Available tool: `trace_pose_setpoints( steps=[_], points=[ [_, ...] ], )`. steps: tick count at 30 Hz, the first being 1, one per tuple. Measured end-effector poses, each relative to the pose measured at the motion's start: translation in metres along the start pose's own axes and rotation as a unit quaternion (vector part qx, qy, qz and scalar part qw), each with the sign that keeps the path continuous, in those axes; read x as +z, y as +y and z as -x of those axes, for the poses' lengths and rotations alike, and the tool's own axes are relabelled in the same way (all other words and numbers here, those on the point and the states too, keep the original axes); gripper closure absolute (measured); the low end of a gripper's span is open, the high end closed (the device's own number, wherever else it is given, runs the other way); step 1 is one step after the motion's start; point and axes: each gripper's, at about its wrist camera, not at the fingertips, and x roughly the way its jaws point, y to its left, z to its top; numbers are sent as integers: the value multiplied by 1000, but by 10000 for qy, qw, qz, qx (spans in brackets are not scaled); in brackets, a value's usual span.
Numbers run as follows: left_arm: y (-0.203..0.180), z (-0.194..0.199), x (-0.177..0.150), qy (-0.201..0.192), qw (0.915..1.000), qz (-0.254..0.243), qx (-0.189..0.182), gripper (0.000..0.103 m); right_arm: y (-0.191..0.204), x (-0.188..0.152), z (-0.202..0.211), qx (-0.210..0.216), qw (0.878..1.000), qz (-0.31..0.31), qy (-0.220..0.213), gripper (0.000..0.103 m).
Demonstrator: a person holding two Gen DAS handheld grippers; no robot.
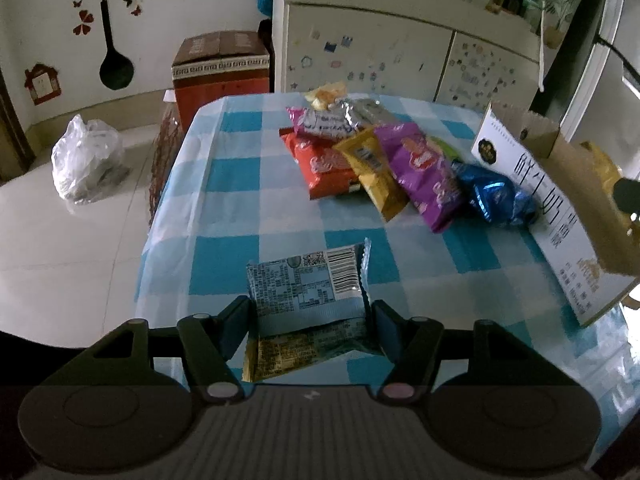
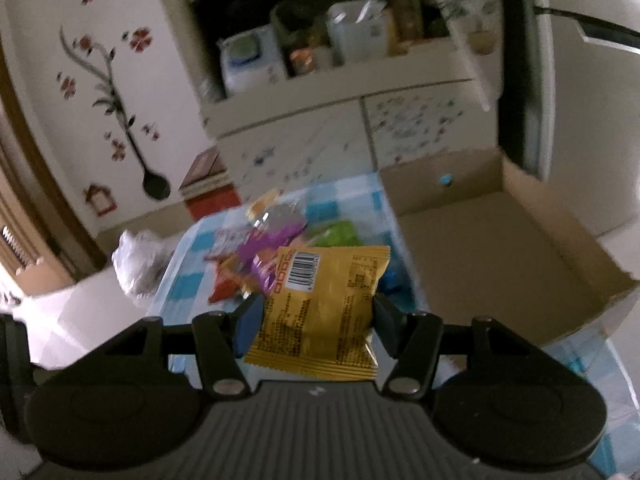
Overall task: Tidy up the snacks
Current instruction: 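Carry the pale blue packet with the left tool while the right tool carries the yellow packet, then open the left tool over the box while the right tool releases the yellow packet into it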
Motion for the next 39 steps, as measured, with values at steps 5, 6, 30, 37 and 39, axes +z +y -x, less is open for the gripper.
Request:
trace_pose_setpoints(
  steps=[5,6,30,37,39],
  points=[
    [-7,6,7,-44,9999,-2,-108,33,-29,21,10,-143,9994,-300,-118,43],
    [-10,8,9,-63,9999,-26,-139,33,-34,24,12,-173,9992,-341,-139,43],
    [-186,19,72,-411,9846,-720,-1540,33,-141,55,30,-170,9694,-2396,-501,43],
    [-216,2,76,-282,9825,-875,-1618,32,-154,59,21,-333,9626,-2654,-420,43],
    [-220,-4,77,-221,9825,-862,-1637,32,-156,61,18,-387,9611,-2705,-407,42]
  ],
)
